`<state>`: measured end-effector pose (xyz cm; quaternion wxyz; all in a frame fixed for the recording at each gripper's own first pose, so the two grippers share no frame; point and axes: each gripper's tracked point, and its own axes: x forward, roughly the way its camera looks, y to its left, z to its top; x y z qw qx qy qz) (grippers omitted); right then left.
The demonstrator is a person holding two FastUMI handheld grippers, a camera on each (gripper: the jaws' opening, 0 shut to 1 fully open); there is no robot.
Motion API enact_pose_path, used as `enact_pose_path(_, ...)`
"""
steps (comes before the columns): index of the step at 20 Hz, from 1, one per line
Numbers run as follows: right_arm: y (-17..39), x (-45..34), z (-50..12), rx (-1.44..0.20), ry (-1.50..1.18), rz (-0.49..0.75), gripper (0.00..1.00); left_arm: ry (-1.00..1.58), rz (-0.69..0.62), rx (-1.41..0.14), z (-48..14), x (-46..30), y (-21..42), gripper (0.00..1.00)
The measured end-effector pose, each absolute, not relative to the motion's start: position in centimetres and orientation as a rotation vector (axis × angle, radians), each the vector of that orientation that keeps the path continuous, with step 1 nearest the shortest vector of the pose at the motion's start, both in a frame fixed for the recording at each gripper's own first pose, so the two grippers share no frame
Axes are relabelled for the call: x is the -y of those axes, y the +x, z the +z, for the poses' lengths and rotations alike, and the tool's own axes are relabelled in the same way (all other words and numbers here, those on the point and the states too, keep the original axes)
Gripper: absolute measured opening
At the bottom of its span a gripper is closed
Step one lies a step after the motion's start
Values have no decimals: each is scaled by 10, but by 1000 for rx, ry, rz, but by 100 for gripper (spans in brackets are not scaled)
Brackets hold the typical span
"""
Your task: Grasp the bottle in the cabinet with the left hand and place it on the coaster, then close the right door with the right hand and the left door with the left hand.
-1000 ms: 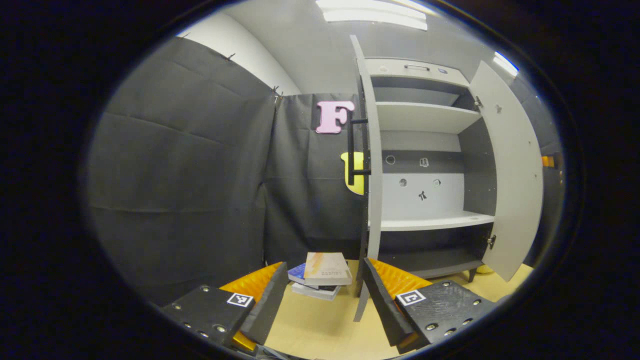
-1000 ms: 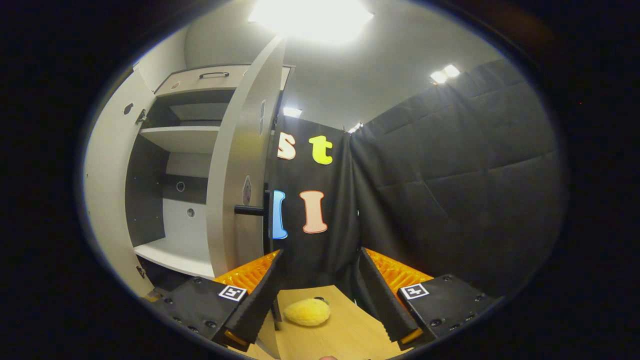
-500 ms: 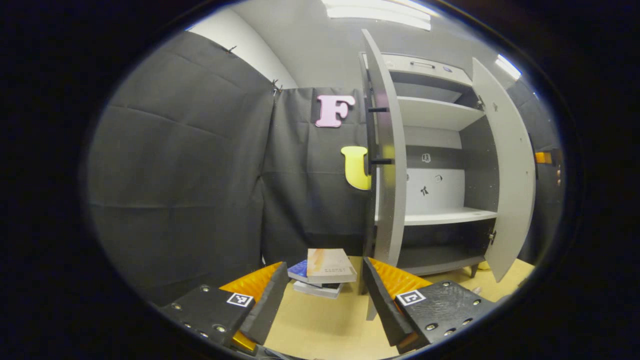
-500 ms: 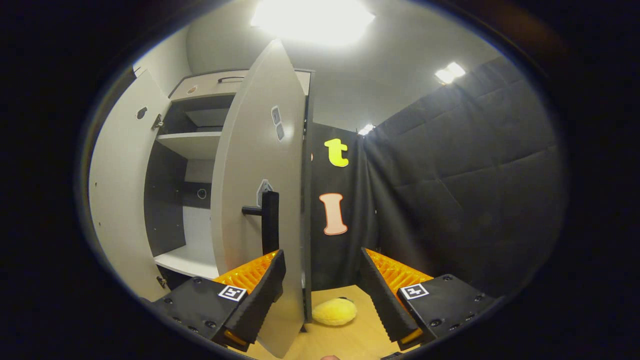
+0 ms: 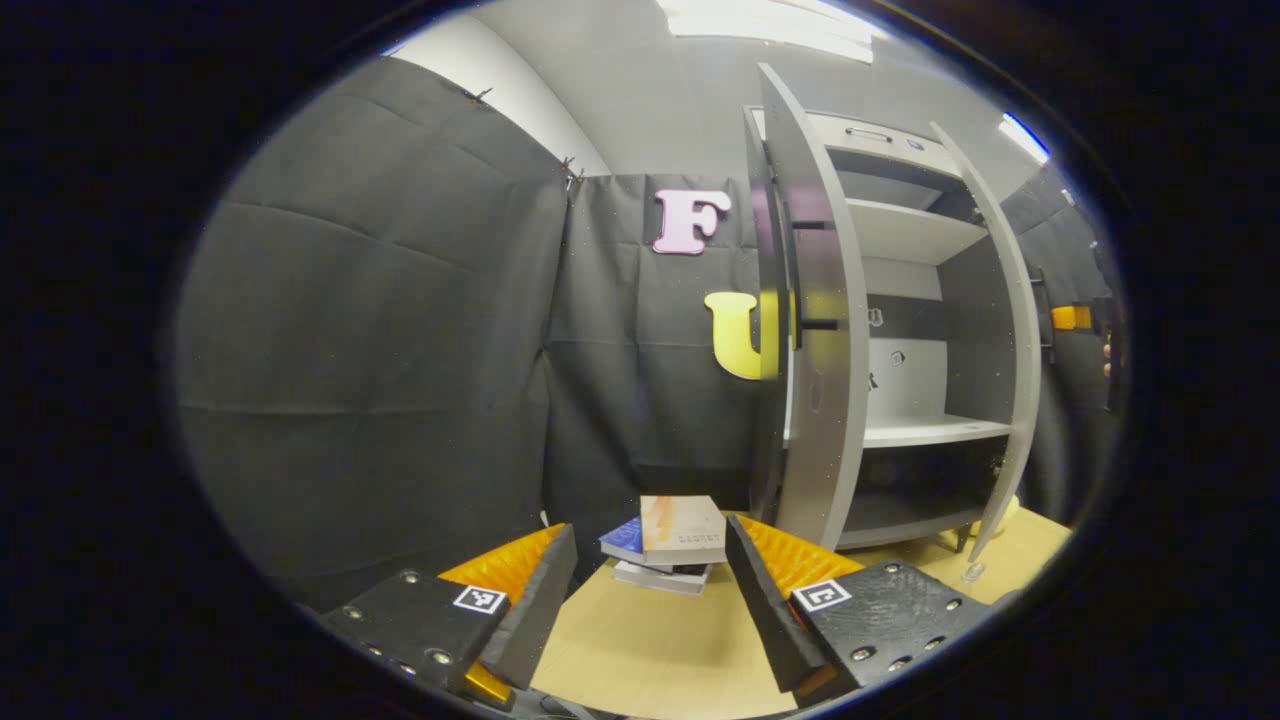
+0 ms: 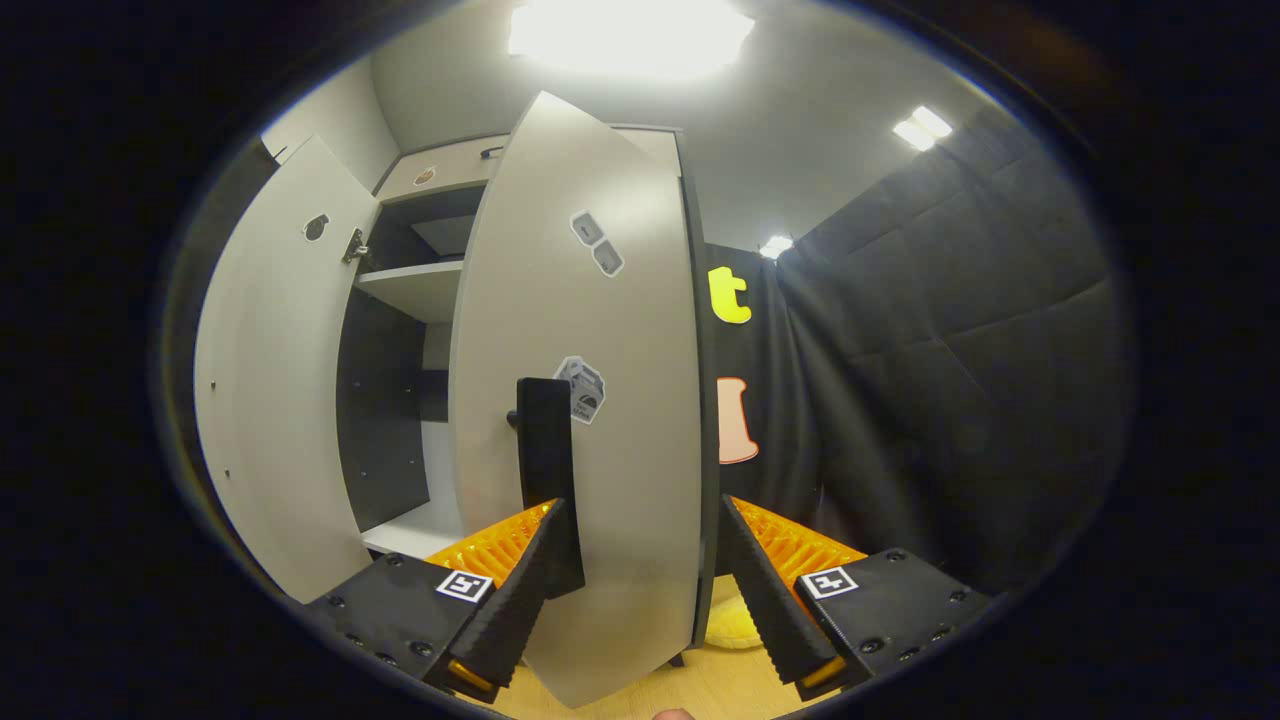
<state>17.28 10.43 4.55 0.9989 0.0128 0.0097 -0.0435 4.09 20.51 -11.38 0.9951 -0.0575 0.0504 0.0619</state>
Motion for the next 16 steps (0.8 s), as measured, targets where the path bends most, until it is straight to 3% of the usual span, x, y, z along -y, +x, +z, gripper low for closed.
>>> enact_pose_path(3,173,-113,44,-15,17,-76,96,-105,127,-105,-112,-210,42,87)
enact_pose_path(4,172,-115,43,-15,15,-77,96,-104,129,-107,-109,-212,43,94)
enact_pose_path(11,144,-106,15,-50,-15,-86,94,-84,136,-106,-72,-231,74,94)
enact_pose_path(13,132,-100,3,-68,-17,-93,98,-89,114,-85,-54,-230,88,95)
enact_pose_path(16,118,-90,-11,-94,-14,-102,98,-90,82,-57,-24,-224,110,84)
